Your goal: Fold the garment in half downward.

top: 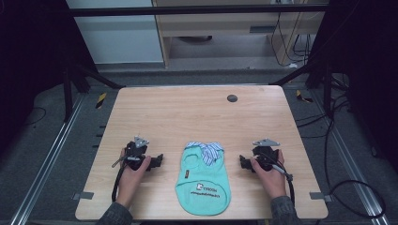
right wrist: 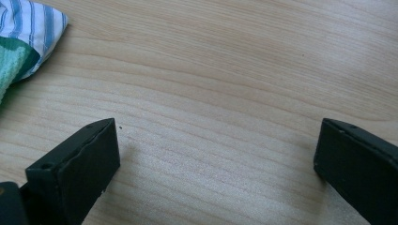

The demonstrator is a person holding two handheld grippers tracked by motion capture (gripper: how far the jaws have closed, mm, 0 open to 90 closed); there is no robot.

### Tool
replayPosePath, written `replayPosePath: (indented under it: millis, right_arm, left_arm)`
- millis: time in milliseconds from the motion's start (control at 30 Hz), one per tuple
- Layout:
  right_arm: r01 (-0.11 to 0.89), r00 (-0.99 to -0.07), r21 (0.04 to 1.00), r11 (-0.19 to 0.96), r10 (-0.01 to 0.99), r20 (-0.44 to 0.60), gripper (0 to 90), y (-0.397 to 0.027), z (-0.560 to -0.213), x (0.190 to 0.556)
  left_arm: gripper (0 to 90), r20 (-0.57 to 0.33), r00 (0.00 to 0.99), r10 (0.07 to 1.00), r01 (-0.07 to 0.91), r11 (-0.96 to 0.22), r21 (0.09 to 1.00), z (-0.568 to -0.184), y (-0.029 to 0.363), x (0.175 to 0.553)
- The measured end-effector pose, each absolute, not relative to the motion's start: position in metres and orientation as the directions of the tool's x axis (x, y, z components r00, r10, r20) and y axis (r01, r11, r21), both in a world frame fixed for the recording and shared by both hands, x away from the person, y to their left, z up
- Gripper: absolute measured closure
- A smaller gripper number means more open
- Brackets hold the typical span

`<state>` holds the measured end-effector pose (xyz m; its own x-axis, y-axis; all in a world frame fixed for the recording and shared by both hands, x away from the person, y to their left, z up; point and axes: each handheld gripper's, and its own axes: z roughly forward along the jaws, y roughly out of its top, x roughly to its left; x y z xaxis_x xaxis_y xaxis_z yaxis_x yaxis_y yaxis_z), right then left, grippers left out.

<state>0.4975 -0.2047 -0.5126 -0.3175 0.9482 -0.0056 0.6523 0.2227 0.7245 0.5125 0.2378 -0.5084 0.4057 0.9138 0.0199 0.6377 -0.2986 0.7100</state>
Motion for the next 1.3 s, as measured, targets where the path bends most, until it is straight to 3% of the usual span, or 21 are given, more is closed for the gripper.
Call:
replayPosePath:
  millis: [533, 633, 667, 767, 900, 1167, 1300]
  right_arm:
    - [0.653, -0.315, 0.724, 0.222, 0.949, -0.008, 0.7, -0.204, -0.513, 0.497]
    - [0.652, -0.315, 0.725, 0.222, 0.949, -0.008, 0.9, -0.204, -0.513, 0.497]
    - [0.652, -0.316, 0.726, 0.217, 0.949, 0.0, 3.1, -0.204, -0.512, 0.496]
    - [0.642, -0.341, 0.73, 0.236, 0.94, -0.005, 16.9, -0.202, -0.509, 0.495]
    - [0.63, -0.373, 0.734, 0.252, 0.928, 0.001, 25.5, -0.198, -0.499, 0.495]
    - [0.626, -0.478, 0.707, 0.33, 0.878, 0.012, 56.0, -0.185, -0.477, 0.507]
    - [0.623, -0.523, 0.699, 0.35, 0.851, 0.04, 66.7, -0.173, -0.47, 0.518]
  left_arm:
    - [0.0, 0.016, 0.424, 0.906, 0.632, -0.308, 0.711, -0.508, 0.239, 0.51]
    - [3.7, 0.005, 0.435, 0.9, 0.63, -0.308, 0.713, -0.505, 0.239, 0.509]
    - [7.4, 0.002, 0.443, 0.897, 0.627, -0.312, 0.714, -0.503, 0.239, 0.509]
    - [7.1, -0.017, 0.463, 0.886, 0.612, -0.306, 0.73, -0.495, 0.236, 0.509]
    - [8.3, -0.034, 0.511, 0.859, 0.593, -0.323, 0.738, -0.48, 0.231, 0.515]
    - [20.0, -0.075, 0.57, 0.818, 0.595, -0.348, 0.724, -0.463, 0.209, 0.538]
    - [24.2, -0.064, 0.597, 0.8, 0.59, -0.384, 0.71, -0.456, 0.193, 0.551]
